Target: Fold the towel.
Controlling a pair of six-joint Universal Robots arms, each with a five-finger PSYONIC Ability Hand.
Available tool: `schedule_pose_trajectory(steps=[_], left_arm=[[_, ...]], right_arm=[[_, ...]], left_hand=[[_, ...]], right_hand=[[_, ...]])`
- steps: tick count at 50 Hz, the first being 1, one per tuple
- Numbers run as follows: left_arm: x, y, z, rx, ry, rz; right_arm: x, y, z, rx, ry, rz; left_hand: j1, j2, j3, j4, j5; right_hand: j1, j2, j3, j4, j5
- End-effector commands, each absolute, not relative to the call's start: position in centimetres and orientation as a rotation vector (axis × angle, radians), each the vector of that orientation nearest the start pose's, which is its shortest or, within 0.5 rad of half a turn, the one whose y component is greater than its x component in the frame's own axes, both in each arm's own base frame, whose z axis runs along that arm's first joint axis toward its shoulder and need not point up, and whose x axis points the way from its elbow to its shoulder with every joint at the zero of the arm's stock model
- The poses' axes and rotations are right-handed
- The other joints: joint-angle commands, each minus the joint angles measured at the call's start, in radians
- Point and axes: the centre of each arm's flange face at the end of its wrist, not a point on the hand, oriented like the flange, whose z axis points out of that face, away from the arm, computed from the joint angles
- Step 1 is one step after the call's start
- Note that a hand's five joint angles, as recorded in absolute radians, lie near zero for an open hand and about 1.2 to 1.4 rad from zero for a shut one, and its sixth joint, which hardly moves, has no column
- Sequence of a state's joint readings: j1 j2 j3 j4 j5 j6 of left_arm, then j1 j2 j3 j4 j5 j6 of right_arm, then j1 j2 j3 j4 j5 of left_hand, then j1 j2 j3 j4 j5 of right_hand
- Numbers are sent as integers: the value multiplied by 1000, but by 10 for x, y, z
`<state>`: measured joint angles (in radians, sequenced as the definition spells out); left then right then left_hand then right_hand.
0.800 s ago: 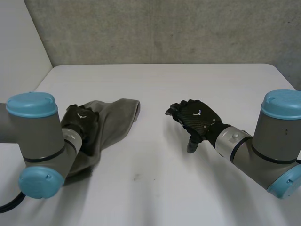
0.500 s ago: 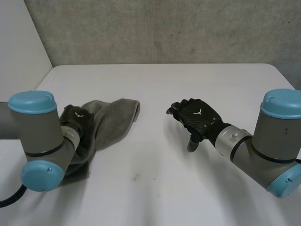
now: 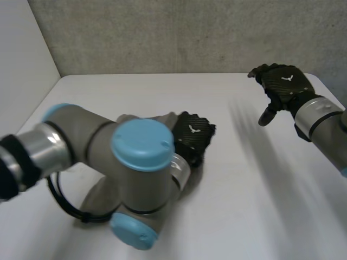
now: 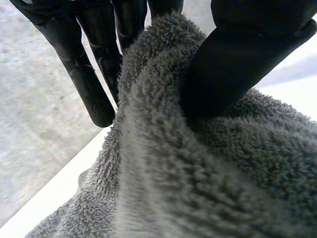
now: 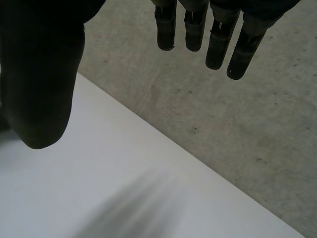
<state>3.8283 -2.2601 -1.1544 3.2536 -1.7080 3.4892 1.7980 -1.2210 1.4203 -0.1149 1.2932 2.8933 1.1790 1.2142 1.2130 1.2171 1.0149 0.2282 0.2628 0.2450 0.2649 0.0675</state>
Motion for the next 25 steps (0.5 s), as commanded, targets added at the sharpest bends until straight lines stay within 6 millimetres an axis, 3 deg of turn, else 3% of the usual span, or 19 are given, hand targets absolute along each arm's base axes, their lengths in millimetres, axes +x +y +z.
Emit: schedule_pose_trajectory(steps=[1,8,15,17,18,19,22,25], left_arm=[[-443,-194,162,1384,2183,-2210],[-472,-210,180,1200,2154,-2413],[-493,-205,173,1222,2135,-2481],[-496,-192,167,1276,2154,-2449],[-496,-192,167,1277,2154,-2449],[-496,-184,163,1311,2169,-2418],[-491,-176,159,1362,2197,-2353],[-482,-176,177,1353,2196,-2341]], right_arm=[[233,-329,251,-766,2044,-1983],[233,-329,248,-760,2056,-1977],[233,-329,249,-759,2056,-1983],[232,-329,249,-756,2057,-1983],[232,-329,249,-756,2057,-1983],[232,-329,249,-757,2058,-1985],[232,-329,249,-756,2057,-1983],[232,-329,250,-758,2055,-1986]], left_hand=[[217,182,183,179,207],[217,182,183,179,207],[141,106,107,103,131],[-767,-802,-801,-805,-777],[-772,-807,-806,-810,-782],[-1005,-1040,-1038,-1043,-1015],[-1005,-1040,-1038,-1043,-1015],[-1005,-1040,-1038,-1043,-1015]], right_hand=[[-54,-88,-71,-90,-68],[-54,-88,-71,-90,-68],[-54,-88,-71,-90,-68],[-54,-88,-71,-90,-68],[-54,-88,-71,-90,-68],[-54,-88,-71,-90,-68],[-54,-88,-71,-90,-68],[-54,-88,-71,-90,-68]])
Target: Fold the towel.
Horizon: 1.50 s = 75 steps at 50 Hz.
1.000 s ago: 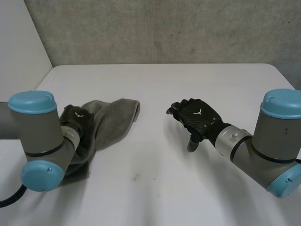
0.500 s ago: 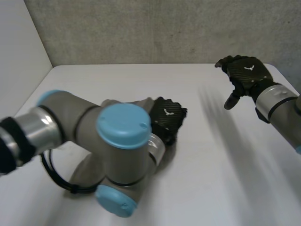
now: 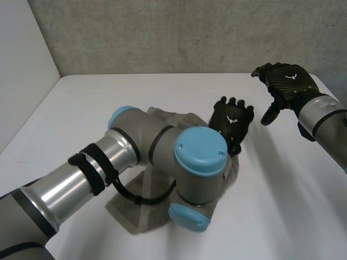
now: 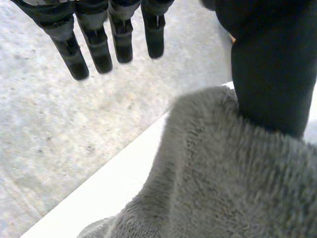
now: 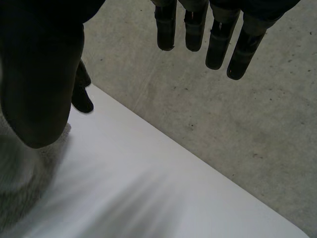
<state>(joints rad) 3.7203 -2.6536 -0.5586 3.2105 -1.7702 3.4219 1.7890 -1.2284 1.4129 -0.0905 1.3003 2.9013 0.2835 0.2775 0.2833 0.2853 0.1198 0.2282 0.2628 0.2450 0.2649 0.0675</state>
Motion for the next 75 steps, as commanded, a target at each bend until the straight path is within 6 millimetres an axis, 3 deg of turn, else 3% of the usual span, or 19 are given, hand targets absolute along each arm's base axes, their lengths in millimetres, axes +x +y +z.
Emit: schedule_pose_trajectory(steps=[1,4,6,7,11,12,17,20,22,23,25,28,31,34,36,41,47,58,75], left_arm=[[-474,-178,186,1331,2203,-2333],[-463,-189,195,1288,2204,-2324],[-433,-218,217,1170,2201,-2303],[-432,-218,217,1169,2201,-2303],[-371,-267,238,993,2216,-2239],[-371,-267,238,992,2216,-2238],[-330,-295,225,1027,2305,-2136],[-321,-301,219,1029,2332,-2104],[-308,-312,208,1027,2372,-2062],[-308,-312,208,1027,2372,-2062],[-300,-321,198,1022,2402,-2035],[-298,-324,188,1026,2427,-2008],[-301,-329,168,1087,2480,-1977],[-304,-330,163,1115,2496,-1974],[-309,-330,153,1170,2527,-1968],[-311,-333,141,1193,2548,-1948],[-313,-336,130,1202,2563,-1923],[-317,-347,128,1190,2505,-1986],[-320,-350,119,1224,2472,-1973]], right_arm=[[232,-329,250,-756,2055,-1988],[233,-329,252,-760,2049,-1989],[234,-328,254,-773,2040,-1989],[234,-328,254,-773,2040,-1988],[234,-317,266,-801,2074,-1925],[234,-317,266,-801,2074,-1925],[237,-301,269,-841,2096,-1831],[241,-294,268,-875,2083,-1801],[261,-268,266,-983,2011,-1737],[261,-268,266,-984,2011,-1737],[282,-238,255,-1091,1941,-1640],[290,-225,250,-1128,1918,-1595],[313,-181,227,-1244,1858,-1453],[321,-167,217,-1292,1831,-1408],[335,-145,199,-1383,1771,-1357],[349,-123,180,-1489,1668,-1357],[361,-114,163,-1576,1590,-1383],[370,-110,137,-1716,1562,-1372],[374,-119,125,-1772,1582,-1446]], left_hand=[[-109,-103,-109,-111,-120],[-109,-103,-109,-111,-120],[-105,-99,-105,-107,-116],[-105,-99,-105,-107,-116],[-64,-58,-64,-66,-75],[-64,-58,-64,-66,-75],[0,6,1,-1,-11],[6,12,7,5,-5],[12,18,12,10,1],[12,18,12,10,1],[33,39,33,31,22],[33,39,33,31,22],[50,56,50,48,39],[71,77,71,69,60],[94,100,95,93,83],[127,133,127,125,116],[147,153,147,145,136],[262,268,262,260,251],[426,432,426,424,415]], right_hand=[[-54,-88,-71,-90,-68],[-54,-88,-71,-90,-68],[-54,-88,-71,-90,-68],[-54,-88,-71,-90,-68],[-54,-88,-71,-90,-68],[-54,-88,-71,-90,-68],[-54,-88,-71,-90,-68],[-54,-88,-71,-90,-68],[-54,-88,-71,-90,-68],[-54,-88,-71,-90,-68],[-54,-88,-71,-90,-68],[-54,-88,-71,-90,-68],[-20,-55,-37,-57,-34],[-20,-54,-37,-57,-34],[-20,-54,-37,-57,-34],[9,-25,-8,-27,-5],[82,48,66,46,69],[224,189,207,187,210],[394,359,377,357,380]])
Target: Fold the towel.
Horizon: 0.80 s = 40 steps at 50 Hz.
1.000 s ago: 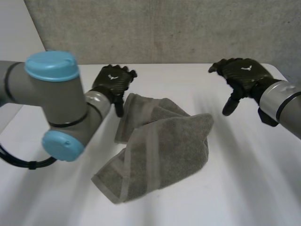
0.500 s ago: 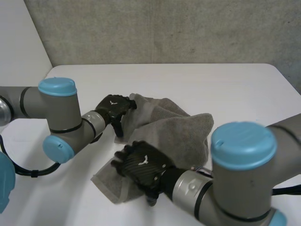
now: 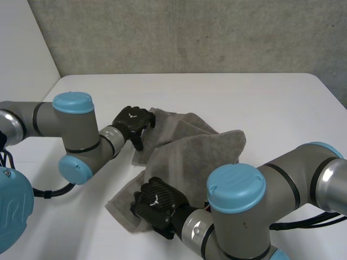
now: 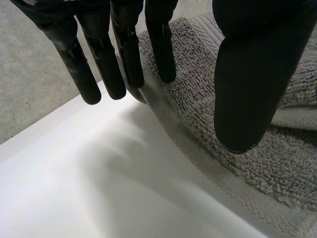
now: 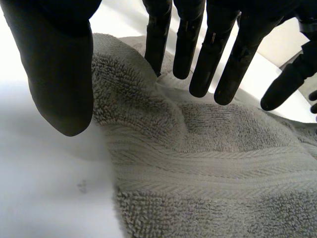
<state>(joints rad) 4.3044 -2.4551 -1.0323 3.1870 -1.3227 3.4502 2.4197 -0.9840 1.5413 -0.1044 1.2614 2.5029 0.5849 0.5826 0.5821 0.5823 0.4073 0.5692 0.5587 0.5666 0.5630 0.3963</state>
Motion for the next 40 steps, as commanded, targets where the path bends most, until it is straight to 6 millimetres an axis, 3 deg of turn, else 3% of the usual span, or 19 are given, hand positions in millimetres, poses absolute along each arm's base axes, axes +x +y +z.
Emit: schedule_pose_trajectory(steps=[1,5,7,11,13,15,21,26,28,32,34,40], left_arm=[[-320,-350,118,1230,2466,-1970],[-320,-349,115,1237,2469,-1961],[-320,-351,113,1237,2469,-1958],[-321,-351,111,1238,2467,-1958],[-321,-351,111,1240,2467,-1959],[-322,-352,113,1239,2459,-1969],[-323,-352,119,1235,2447,-1985],[-324,-348,131,1238,2436,-2005],[-324,-346,137,1237,2430,-2016],[-322,-341,142,1237,2438,-2011],[-320,-335,149,1242,2435,-2014],[-319,-320,148,1270,2458,-1979]], right_arm=[[374,-119,125,-1774,1582,-1448],[374,-119,125,-1773,1583,-1450],[374,-121,127,-1769,1592,-1464],[373,-125,133,-1760,1623,-1511],[371,-128,140,-1749,1642,-1545],[367,-132,160,-1715,1655,-1627],[359,-131,184,-1686,1652,-1693],[331,-155,195,-1656,1795,-1682],[310,-175,198,-1636,1906,-1671],[295,-192,200,-1613,1983,-1693],[279,-212,206,-1565,2051,-1743],[246,-243,209,-1476,2187,-1788]], left_hand=[[142,144,145,145,145],[145,148,148,148,148],[186,188,189,189,189],[201,203,204,204,204],[192,195,195,195,195],[181,183,183,183,184],[134,136,136,136,137],[75,77,78,78,78],[66,68,69,69,69],[48,51,51,51,51],[37,39,39,39,40],[37,39,39,39,40]], right_hand=[[102,113,105,109,101],[279,290,282,285,277],[545,555,548,551,543],[826,837,829,832,824],[827,838,830,833,825],[827,838,830,833,825],[827,838,830,833,825],[827,838,830,833,825],[827,838,830,833,825],[827,838,830,833,825],[827,838,830,833,825],[827,838,830,833,825]])
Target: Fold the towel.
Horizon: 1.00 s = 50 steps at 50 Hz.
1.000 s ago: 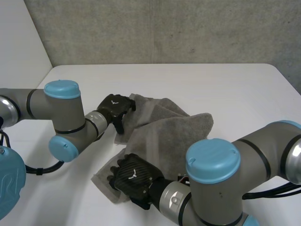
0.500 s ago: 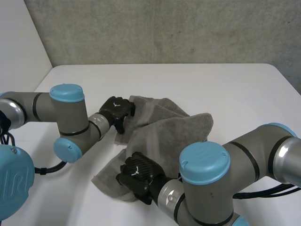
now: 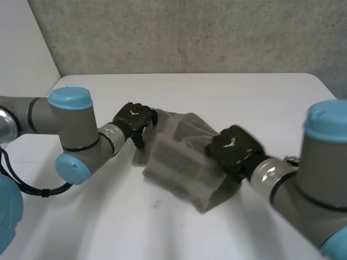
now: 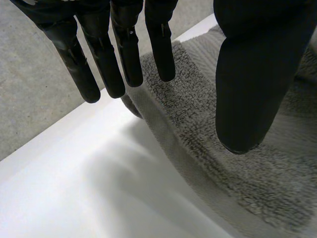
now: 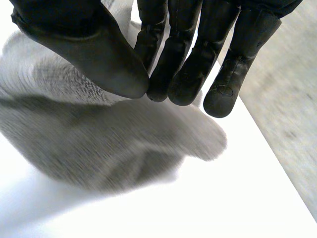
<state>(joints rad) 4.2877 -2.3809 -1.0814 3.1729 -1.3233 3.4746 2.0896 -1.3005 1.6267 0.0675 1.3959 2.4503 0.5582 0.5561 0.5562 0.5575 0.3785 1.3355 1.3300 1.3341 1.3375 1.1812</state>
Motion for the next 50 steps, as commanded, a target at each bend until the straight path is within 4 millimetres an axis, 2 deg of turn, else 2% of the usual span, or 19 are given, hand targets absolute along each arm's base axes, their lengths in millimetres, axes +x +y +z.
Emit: schedule_pose_trajectory(steps=[1,7,16,22,24,25,26,27,28,29,30,32,33,35,38,41,43,46,50], left_arm=[[-319,-320,148,1270,2458,-1978],[-320,-306,137,1308,2499,-1915],[-317,-298,126,1318,2537,-1861],[-317,-297,125,1321,2540,-1857],[-319,-295,127,1329,2540,-1858],[-319,-295,127,1329,2540,-1858],[-321,-293,130,1335,2532,-1869],[-323,-290,133,1345,2525,-1879],[-323,-290,133,1345,2524,-1879],[-323,-289,135,1349,2520,-1886],[-323,-289,135,1349,2520,-1886],[-323,-288,137,1349,2512,-1894],[-323,-288,137,1349,2512,-1894],[-323,-289,139,1346,2504,-1905],[-323,-289,138,1344,2506,-1902],[-322,-289,137,1342,2509,-1897],[-321,-289,136,1332,2513,-1886],[-318,-289,134,1314,2516,-1870],[-315,-289,134,1292,2514,-1861]], right_arm=[[246,-243,209,-1476,2187,-1788],[226,-257,204,-1512,2237,-1786],[203,-277,204,-1492,2324,-1822],[203,-274,202,-1456,2320,-1800],[211,-263,202,-1403,2273,-1760],[211,-263,202,-1403,2273,-1760],[220,-254,207,-1333,2232,-1746],[228,-247,213,-1239,2194,-1724],[228,-247,213,-1238,2193,-1724],[233,-242,218,-1127,2171,-1696],[233,-242,218,-1126,2170,-1696],[241,-236,229,-895,2131,-1626],[241,-236,229,-894,2131,-1626],[246,-235,239,-721,2093,-1571],[250,-234,241,-664,2078,-1536],[265,-232,239,-613,2057,-1474],[284,-232,233,-614,2045,-1412],[301,-235,229,-629,2043,-1381],[314,-243,216,-631,2098,-1345]], left_hand=[[63,66,65,64,69],[60,63,62,61,66],[11,13,13,11,16],[13,16,16,14,19],[16,19,18,17,22],[16,19,18,17,22],[16,19,18,17,22],[16,19,18,17,22],[16,19,18,17,22],[16,19,18,17,22],[16,19,18,17,22],[16,19,18,17,22],[16,19,18,17,22],[16,19,18,17,22],[16,19,18,17,22],[16,19,18,17,22],[16,19,18,17,22],[16,19,18,17,22],[16,19,18,17,22]], right_hand=[[61,66,62,59,41],[61,66,62,59,41],[61,66,62,59,41],[24,29,25,22,3],[-893,-888,-892,-895,-913],[-898,-893,-897,-900,-918],[-1161,-1156,-1160,-1163,-1181],[-1161,-1156,-1160,-1163,-1181],[-1161,-1156,-1160,-1163,-1181],[-1161,-1156,-1160,-1163,-1181],[-1161,-1156,-1160,-1163,-1181],[-1161,-1156,-1160,-1163,-1181],[-1161,-1156,-1160,-1163,-1181],[-1161,-1156,-1160,-1163,-1181],[-1161,-1156,-1160,-1163,-1181],[-1161,-1156,-1160,-1163,-1181],[-1161,-1156,-1160,-1163,-1181],[-1161,-1156,-1160,-1163,-1181],[-1161,-1156,-1160,-1163,-1181]])
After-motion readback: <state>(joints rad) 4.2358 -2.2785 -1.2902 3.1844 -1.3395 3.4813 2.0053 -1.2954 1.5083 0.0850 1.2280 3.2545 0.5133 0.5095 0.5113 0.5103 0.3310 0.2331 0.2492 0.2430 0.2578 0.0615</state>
